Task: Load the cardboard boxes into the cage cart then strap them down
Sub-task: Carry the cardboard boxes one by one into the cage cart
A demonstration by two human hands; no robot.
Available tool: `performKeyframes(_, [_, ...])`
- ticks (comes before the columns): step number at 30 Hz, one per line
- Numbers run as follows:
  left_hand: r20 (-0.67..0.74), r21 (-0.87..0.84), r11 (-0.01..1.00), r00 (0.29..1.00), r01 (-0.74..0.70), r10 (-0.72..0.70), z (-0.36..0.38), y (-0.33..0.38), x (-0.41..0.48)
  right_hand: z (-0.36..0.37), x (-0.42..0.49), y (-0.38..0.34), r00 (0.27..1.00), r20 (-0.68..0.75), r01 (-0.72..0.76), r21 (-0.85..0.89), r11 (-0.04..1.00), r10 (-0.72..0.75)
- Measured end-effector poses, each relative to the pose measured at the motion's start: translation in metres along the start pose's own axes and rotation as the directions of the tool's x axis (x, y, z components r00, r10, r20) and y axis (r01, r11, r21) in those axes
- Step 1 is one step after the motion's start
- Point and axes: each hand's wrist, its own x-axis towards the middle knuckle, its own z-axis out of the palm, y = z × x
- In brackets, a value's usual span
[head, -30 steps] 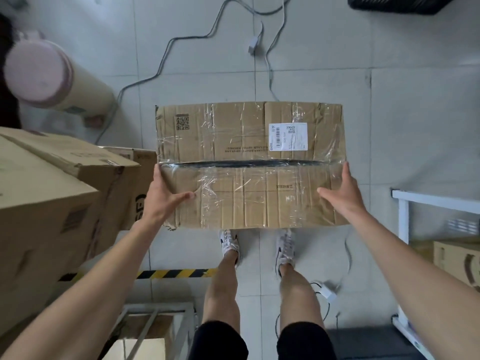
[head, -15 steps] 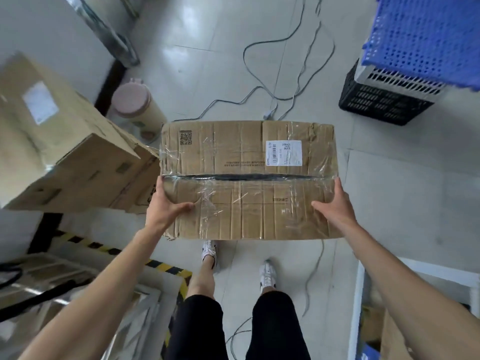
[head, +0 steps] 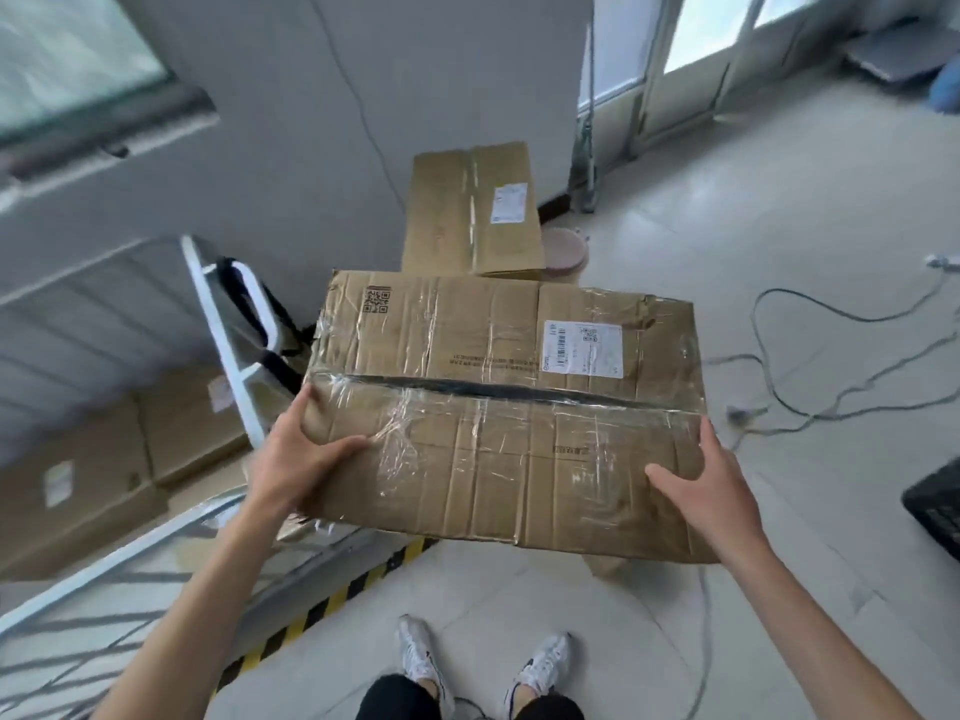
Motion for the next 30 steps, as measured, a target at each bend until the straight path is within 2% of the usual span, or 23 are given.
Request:
performKeyframes(3, [-0.168,-0.061,0.995,0.982,0.072,-0.082,-0.075,-0.062,-0.015,0.045,-0.007,-0.089,0.984,0.054,0.171,-0.025,0.985,-0.169])
performKeyframes(6, [-0.306,-0.134,0.981,0.936,0.140,-0.176,-0.146,-0.140,-0.035,0.113,-0.027,-0.174,0.937,0.146,0.327,-0.040,0.944,-0.318])
performKeyframes(11, [-0.453,-0.228,0.924,0.806,0.307,-0.380,-0.241,-0.279,-0.080,0.252,-0.092,-0.288,0.831,0.329,0.488,-0.042,0.872,-0.449])
performKeyframes(14, [-0.451,-0.322,0.870,0.748,0.373,-0.488,-0.281,-0.354,-0.108,0.332,-0.140,-0.338,0.764,0.424,0.561,-0.065,0.825,-0.486])
performKeyframes(20, [-0.432,-0.436,0.758,0.626,0.486,-0.649,-0.332,-0.458,-0.131,0.437,-0.207,-0.418,0.704,0.449,0.673,-0.175,0.719,-0.550])
performKeyframes(23, [-0.434,-0.375,0.750,0.612,0.545,-0.661,-0.352,-0.482,-0.116,0.465,-0.212,-0.444,0.713,0.426,0.680,-0.226,0.697,-0.557])
performKeyframes(27, [-0.417,-0.217,0.749,0.634,0.626,-0.651,-0.378,-0.503,-0.078,0.498,-0.200,-0.476,0.727,0.401,0.677,-0.277,0.682,-0.558])
performKeyframes(30, [-0.414,-0.181,0.742,0.634,0.646,-0.653,-0.403,-0.523,-0.045,0.529,-0.193,-0.505,0.716,0.393,0.693,-0.299,0.656,-0.578])
